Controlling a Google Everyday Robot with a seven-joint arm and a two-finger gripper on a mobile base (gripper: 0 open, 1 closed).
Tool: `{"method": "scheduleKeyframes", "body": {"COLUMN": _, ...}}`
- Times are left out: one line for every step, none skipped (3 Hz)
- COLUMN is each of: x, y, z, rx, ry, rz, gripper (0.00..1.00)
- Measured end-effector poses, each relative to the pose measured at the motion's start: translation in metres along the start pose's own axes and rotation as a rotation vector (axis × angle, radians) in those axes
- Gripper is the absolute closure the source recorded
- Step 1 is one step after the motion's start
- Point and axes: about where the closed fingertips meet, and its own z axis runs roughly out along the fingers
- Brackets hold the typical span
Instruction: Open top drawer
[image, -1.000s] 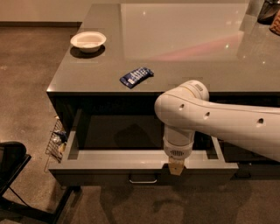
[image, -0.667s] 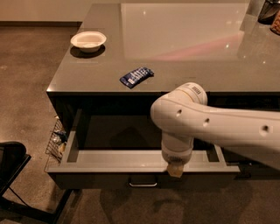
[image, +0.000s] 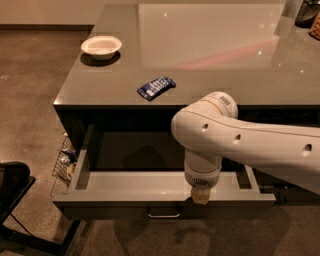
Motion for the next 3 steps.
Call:
{"method": "scheduleKeyframes", "body": {"x": 0.009, "y": 0.038, "z": -0.014, "rx": 0.007, "ry": 0.023, "rz": 0.026, "gripper": 1.0}}
{"method": "scheduleKeyframes", "body": {"x": 0.027, "y": 0.111, "z": -0.039, "rx": 0.003, "ry": 0.067, "rz": 0.06, "gripper": 1.0}}
{"method": "scheduleKeyframes", "body": {"x": 0.036, "y": 0.148, "z": -0.055, "rx": 0.017, "ry": 0.091, "rz": 0.066, "gripper": 1.0}}
